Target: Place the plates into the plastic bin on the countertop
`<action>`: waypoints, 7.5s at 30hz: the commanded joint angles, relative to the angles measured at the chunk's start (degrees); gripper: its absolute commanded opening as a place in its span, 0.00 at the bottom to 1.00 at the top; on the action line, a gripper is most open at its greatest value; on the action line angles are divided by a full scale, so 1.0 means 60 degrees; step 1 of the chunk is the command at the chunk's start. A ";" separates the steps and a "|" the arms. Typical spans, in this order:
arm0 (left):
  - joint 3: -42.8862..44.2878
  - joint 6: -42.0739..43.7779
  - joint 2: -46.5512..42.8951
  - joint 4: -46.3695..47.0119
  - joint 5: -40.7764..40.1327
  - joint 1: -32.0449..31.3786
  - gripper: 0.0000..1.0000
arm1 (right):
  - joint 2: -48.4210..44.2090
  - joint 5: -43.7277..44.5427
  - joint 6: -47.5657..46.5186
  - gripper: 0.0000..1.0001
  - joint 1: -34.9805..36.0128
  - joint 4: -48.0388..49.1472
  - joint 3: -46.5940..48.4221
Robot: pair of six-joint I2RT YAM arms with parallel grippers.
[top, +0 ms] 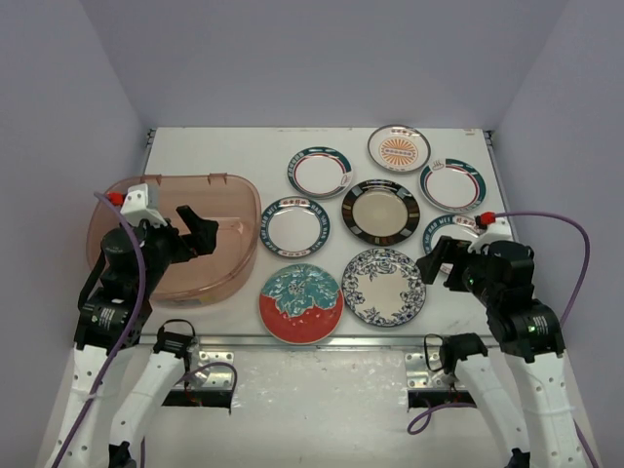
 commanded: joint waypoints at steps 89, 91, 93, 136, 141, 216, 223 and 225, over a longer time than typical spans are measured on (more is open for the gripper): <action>-0.0981 -0.0765 -0.0107 0.1892 0.3651 -0.0163 1.00 | 0.2285 0.2121 0.7989 0.00 0.7045 1.1785 -0.5958; -0.0922 -0.0795 0.0117 0.2048 0.4516 -0.0163 1.00 | 0.1995 0.1488 0.7947 0.00 0.6439 1.1422 -0.5653; -0.0748 -0.0776 0.0476 0.2074 0.4950 -0.0163 1.00 | 0.1931 0.0991 0.7913 0.00 0.5888 1.1222 -0.5390; 0.0571 -0.4404 0.3497 0.4831 0.4999 0.0371 0.00 | 0.5340 -0.4437 0.7491 0.92 0.3213 1.1734 -0.0289; 0.1678 -0.4908 0.2625 0.2158 0.0159 0.1065 0.00 | 0.5042 -0.3182 0.4786 0.99 0.2741 0.7387 0.0828; 0.0521 -0.3424 1.1701 0.7722 0.1984 -0.6886 0.99 | -0.1803 0.0222 0.0618 0.99 0.2371 0.0119 0.0495; 0.0439 -0.3592 1.3072 0.8205 0.2527 -0.6872 0.69 | -0.1907 -0.0811 0.0677 0.99 0.2371 0.0578 0.0151; 0.0484 -0.3653 1.3385 0.8298 0.2592 -0.6850 0.57 | -0.1981 -0.0989 0.0691 0.99 0.2367 0.0714 0.0098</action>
